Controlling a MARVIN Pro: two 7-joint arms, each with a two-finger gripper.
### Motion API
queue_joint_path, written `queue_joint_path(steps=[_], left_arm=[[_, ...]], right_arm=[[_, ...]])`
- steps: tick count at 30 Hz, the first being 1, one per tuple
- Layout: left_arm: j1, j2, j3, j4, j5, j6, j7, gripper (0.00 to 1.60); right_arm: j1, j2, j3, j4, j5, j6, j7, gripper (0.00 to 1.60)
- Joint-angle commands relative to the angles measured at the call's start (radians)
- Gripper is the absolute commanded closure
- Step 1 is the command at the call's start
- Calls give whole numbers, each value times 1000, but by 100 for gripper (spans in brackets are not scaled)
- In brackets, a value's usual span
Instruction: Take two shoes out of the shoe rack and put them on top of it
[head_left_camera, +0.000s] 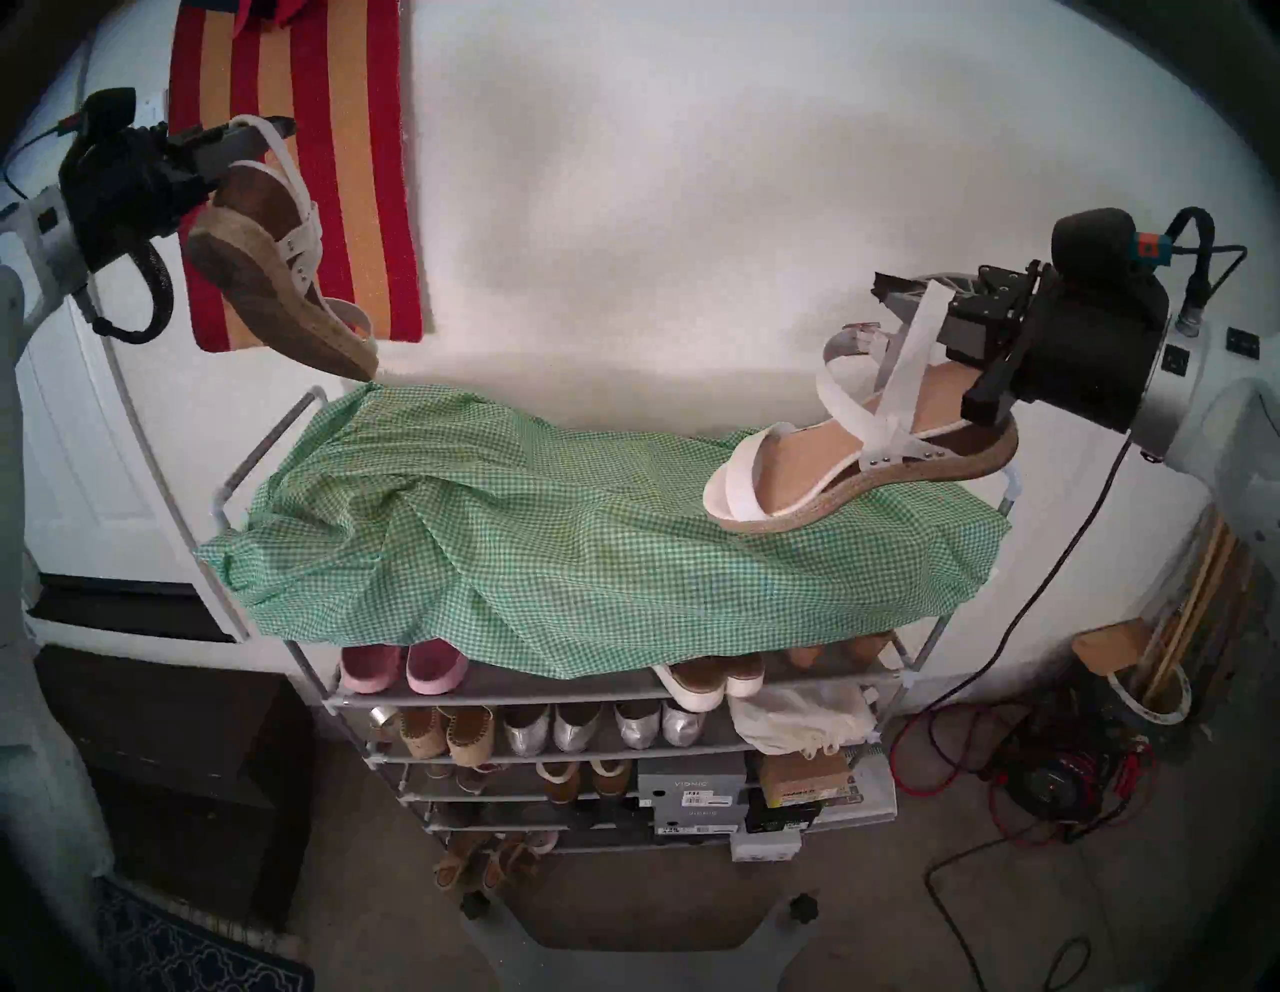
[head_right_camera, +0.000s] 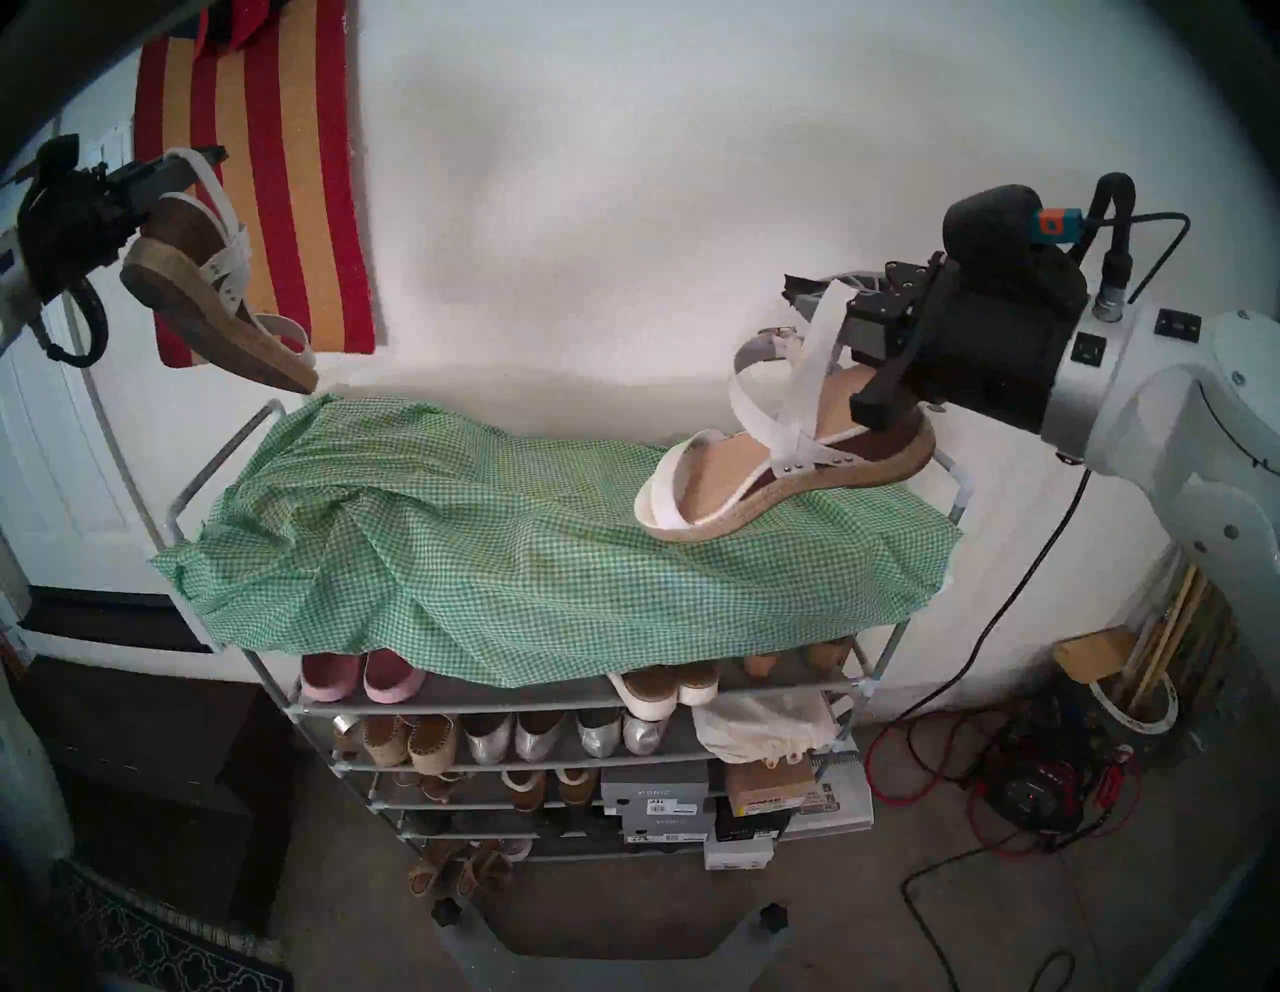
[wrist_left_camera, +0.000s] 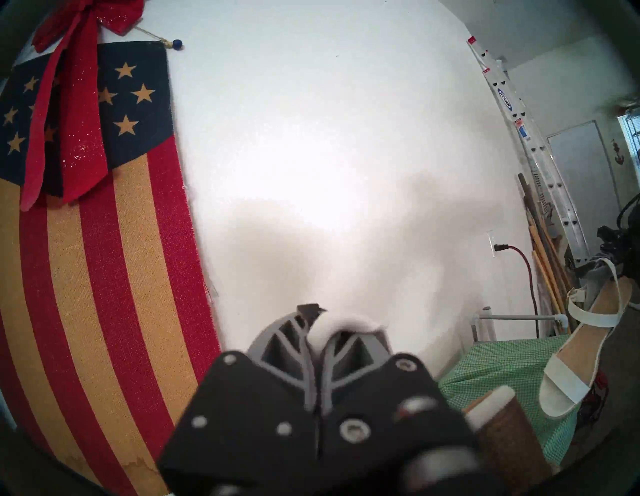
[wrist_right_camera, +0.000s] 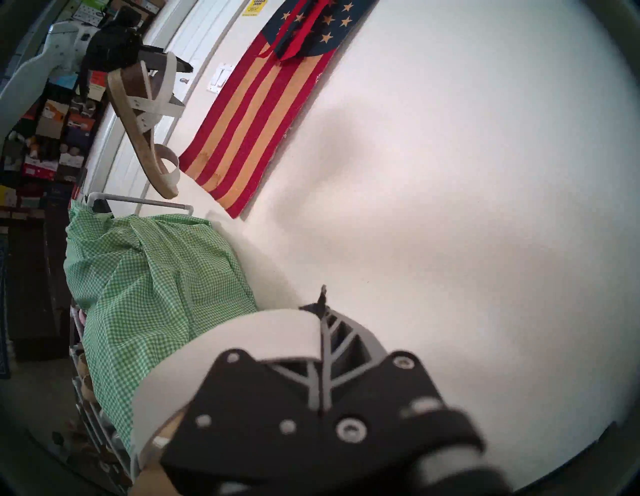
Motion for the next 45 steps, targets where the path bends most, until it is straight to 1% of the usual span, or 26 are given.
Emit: queue_joint_path(steps=[1,3,4,6,7,11,18,27,37,41,45], left_arm=[[-92,-28,144,13,3,-24,52,160],[-108,-37,190,23,10,-32,69,160],[-105,-44,195,23,13,-32,71,160],[-129,-50,247,37,18,-41,88,160],[-132,-58,253,40,21,-42,92,160],[-165,-79,311,65,36,-51,115,160],[-219,-119,406,124,76,-65,154,160],[-268,-155,499,197,119,-75,191,160],[-316,-183,582,270,168,-82,220,160],[-328,-181,615,298,191,-79,225,160],[-336,-156,648,305,213,-66,208,160]], right_arm=[[39,36,16,30,0,-9,-17,160],[45,40,18,40,-1,-8,-17,160],[48,41,20,47,-2,-7,-17,160],[55,45,23,58,-3,-7,-16,160],[58,46,24,64,-4,-7,-16,160],[63,51,23,84,-6,-9,-14,160],[50,57,-5,104,-25,-13,-12,160],[39,61,-61,122,-55,-20,-12,160],[48,64,-108,141,-90,-22,-8,160],[53,65,-124,141,-102,-24,-6,160],[60,66,-136,141,-115,-26,-5,160]])
